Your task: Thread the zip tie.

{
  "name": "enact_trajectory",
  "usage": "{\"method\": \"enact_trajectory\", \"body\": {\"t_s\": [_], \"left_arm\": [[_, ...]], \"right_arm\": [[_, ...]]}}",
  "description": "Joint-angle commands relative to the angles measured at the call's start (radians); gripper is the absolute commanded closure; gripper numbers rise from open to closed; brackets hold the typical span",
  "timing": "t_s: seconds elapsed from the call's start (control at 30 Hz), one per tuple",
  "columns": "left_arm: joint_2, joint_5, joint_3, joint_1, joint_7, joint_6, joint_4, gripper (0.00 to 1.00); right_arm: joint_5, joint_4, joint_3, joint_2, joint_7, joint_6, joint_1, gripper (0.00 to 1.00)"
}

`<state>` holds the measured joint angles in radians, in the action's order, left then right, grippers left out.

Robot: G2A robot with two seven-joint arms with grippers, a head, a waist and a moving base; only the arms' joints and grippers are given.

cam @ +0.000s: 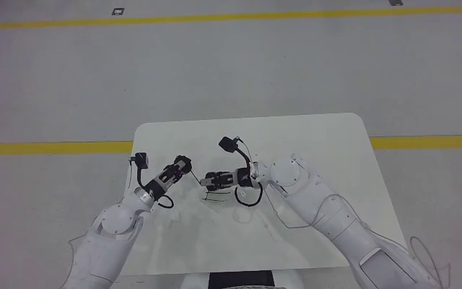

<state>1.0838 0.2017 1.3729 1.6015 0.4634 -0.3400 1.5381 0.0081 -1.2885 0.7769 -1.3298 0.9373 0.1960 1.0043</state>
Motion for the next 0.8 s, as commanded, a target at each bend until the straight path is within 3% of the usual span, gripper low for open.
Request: {"method": "enact_trajectory", "body": {"t_s": [0.0, 0.53, 0.77], "left_arm": [[0.0, 0.0, -0.002, -0.001, -0.002, 0.0, 0.0, 1.0], [0.0, -0.003, -0.014, -0.003, -0.007, 0.0, 0.003, 1.0], [-0.001, -0.002, -0.013, -0.002, -0.008, 0.0, 0.005, 1.0]], "right_arm": [[0.0, 0.0, -0.002, 0.0, 0.001, 0.0, 0.0, 0.79], [0.006, 0.017, -0.028, -0.012, 0.002, 0.005, -0.023, 0.84], [0.008, 0.03, -0.034, -0.016, 0.0, 0.003, -0.031, 1.0]]}}
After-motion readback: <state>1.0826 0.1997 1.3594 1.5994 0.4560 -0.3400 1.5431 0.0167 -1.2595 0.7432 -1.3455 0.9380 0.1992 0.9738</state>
